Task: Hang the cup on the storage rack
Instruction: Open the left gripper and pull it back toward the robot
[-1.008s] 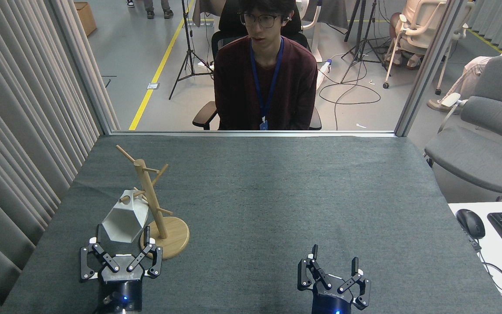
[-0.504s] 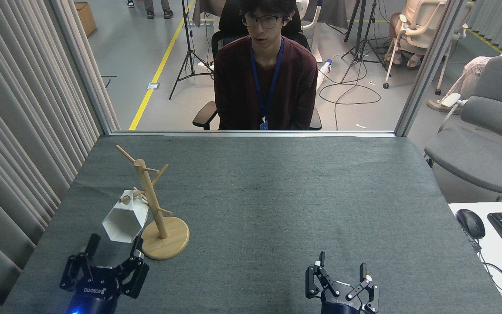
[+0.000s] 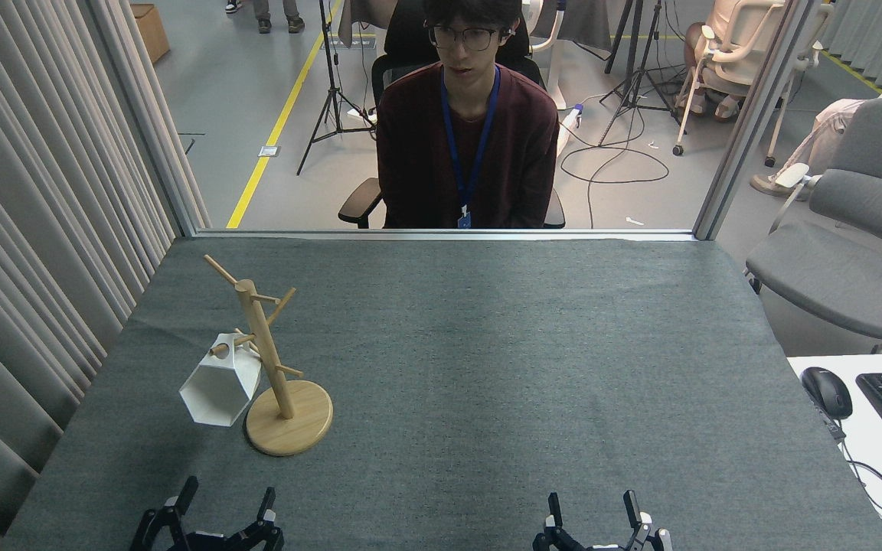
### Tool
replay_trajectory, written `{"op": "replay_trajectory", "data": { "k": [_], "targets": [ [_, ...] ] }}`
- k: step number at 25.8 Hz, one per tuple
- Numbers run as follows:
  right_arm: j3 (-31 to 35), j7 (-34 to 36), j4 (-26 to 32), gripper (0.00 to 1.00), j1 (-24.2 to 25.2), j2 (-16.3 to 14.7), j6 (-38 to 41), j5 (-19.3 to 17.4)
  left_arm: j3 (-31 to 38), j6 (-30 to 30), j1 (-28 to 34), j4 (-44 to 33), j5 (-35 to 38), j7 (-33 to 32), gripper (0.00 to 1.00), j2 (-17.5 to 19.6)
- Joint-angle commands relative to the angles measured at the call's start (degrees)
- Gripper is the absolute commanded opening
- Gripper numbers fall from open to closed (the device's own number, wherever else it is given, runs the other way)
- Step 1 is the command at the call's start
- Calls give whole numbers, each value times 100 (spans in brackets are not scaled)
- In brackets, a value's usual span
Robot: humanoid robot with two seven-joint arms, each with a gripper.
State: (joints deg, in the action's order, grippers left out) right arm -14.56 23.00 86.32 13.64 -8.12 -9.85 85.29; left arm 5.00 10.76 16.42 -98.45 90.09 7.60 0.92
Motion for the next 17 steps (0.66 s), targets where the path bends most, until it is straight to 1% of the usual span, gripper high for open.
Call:
{"op": "replay_trajectory", "data": {
  "k": [1,5,8,10,12,17],
  "targets": [
    [-12,12,210,98,201,-84,141,181,45,-224,72,-43,-1,-31,100,-4],
    [164,-15,236,98,218,-111,80,181,45,-285,54,-51,-27,-13,100,-48],
    [709,-6,227,98,236,-93,124,155,10,-373,45,-43,-132,40,100,-75],
    [920,3,227,98,218,-93,141,146,-34,-391,45,-60,-185,48,100,-83],
    [973,3,183,98,166,-128,150,137,-96,-391,-16,-60,-185,48,100,-110],
    [964,12,201,98,122,-40,150,128,-105,-364,-43,-60,-185,40,100,-136]
  ]
}}
